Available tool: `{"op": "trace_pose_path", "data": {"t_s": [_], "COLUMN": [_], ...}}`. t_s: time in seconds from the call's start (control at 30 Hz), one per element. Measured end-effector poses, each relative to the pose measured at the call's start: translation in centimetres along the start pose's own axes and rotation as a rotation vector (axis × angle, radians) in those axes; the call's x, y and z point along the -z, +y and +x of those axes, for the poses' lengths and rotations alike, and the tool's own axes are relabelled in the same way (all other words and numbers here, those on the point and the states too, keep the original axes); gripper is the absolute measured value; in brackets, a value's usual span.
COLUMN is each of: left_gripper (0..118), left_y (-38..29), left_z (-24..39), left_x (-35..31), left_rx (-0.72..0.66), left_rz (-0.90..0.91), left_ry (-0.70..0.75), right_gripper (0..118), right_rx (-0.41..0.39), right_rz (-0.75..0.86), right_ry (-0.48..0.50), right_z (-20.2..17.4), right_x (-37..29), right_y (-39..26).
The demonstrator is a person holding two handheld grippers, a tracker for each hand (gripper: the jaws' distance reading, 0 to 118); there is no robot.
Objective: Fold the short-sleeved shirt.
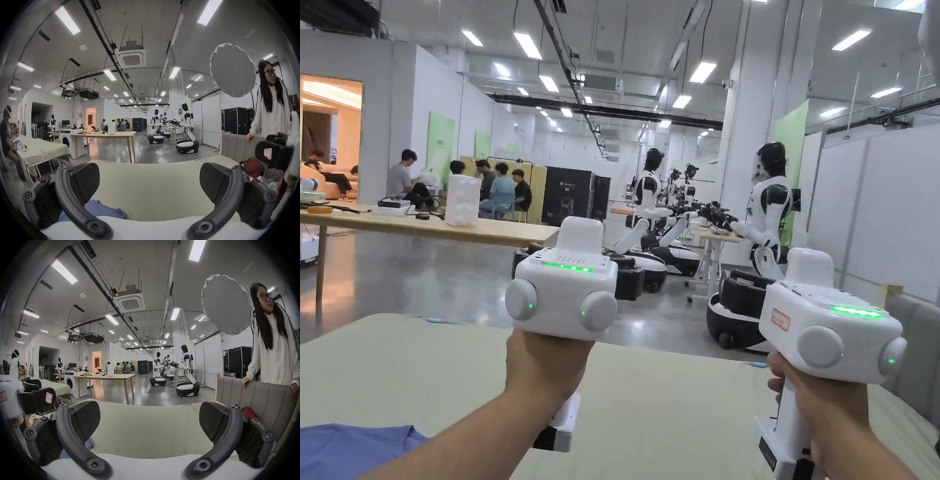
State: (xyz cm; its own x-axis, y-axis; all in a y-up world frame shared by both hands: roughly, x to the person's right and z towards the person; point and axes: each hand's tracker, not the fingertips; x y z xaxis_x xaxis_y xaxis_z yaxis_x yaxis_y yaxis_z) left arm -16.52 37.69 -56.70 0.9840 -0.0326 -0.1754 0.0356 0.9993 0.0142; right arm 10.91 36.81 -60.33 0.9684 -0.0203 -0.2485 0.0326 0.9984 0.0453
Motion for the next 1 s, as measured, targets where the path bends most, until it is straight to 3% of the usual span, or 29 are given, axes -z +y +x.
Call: {"op": "trace_pose_path", "data": {"t_s": [0.03,0.1,0.13,0.17,0.23,0.33,0.37,0.4,0.43,0.47,0.5,0.53,0.57,0.63,0.7,0.77,0.8,0.87,1.0], "left_gripper": [118,118,118,118,118,118,118,118,118,118,118,118,118,118,118,118,118,118,118], "left_y": [0.2,0.8,1.1,1.1,0.7,-1.3,-2.0,-2.3,-2.3,-2.0,-1.4,-0.6,0.7,2.4,2.4,0.9,-0.1,-1.4,-1.6], "left_z": [0.1,1.0,1.4,1.9,2.6,2.5,2.0,1.3,1.1,1.1,1.3,0.9,0.7,-0.6,-2.3,-3.1,-3.0,-2.3,-0.1], "left_x": [0.1,0.2,0.1,-0.1,-0.4,-0.3,-0.2,0.1,0.2,0.4,0.9,1.5,1.7,1.9,2.3,2.9,3.0,3.1,1.3], "left_rx": [0.045,0.265,0.402,0.585,0.978,1.716,1.898,1.997,2.053,2.012,1.893,1.663,1.373,0.785,0.259,-0.086,-0.205,-0.231,-0.133], "left_rz": [-0.003,-0.007,0.016,0.055,0.158,0.336,0.382,0.369,0.323,0.231,0.162,0.112,0.063,0.000,-0.026,-0.070,-0.073,-0.055,-0.023], "left_ry": [-0.004,0.038,0.039,0.049,0.089,0.136,0.135,0.112,0.083,0.055,0.050,0.081,0.062,0.015,0.010,0.080,0.105,0.100,0.038], "right_gripper": [118,118,118,118,118,118,118,118,118,118,118,118,118,118,118,118,118,118,118], "right_rx": [-0.017,-0.159,-0.262,-0.443,-0.868,-1.892,-2.221,-2.503,-2.641,-2.629,-2.532,-2.380,-2.135,-1.510,-0.792,-0.160,0.068,0.176,0.007], "right_rz": [0.000,-0.017,-0.022,-0.013,-0.004,0.033,0.107,0.164,0.163,0.096,0.011,-0.039,-0.071,-0.097,-0.135,-0.122,-0.104,-0.114,-0.070], "right_ry": [-0.003,-0.032,-0.058,-0.093,-0.122,-0.209,-0.224,-0.183,-0.124,-0.105,-0.108,-0.137,-0.168,-0.118,-0.059,-0.010,-0.043,-0.140,-0.138], "right_z": [0.0,-0.3,-0.6,-1.3,-2.6,-2.9,-1.6,-0.2,0.6,1.3,1.0,0.5,-0.2,-0.5,0.3,2.5,3.3,3.6,2.2], "right_x": [0.0,-0.2,-0.1,-0.1,-0.1,-0.4,-0.7,-1.2,-1.7,-1.8,-1.8,-1.8,-1.7,-1.8,-1.7,-1.2,-1.1,-0.2,-0.3], "right_y": [0.1,0.9,1.2,1.5,1.5,-1.6,-2.8,-3.4,-3.1,-2.8,-2.2,-1.6,-0.8,1.7,3.9,4.0,3.0,1.0,-0.4]}}
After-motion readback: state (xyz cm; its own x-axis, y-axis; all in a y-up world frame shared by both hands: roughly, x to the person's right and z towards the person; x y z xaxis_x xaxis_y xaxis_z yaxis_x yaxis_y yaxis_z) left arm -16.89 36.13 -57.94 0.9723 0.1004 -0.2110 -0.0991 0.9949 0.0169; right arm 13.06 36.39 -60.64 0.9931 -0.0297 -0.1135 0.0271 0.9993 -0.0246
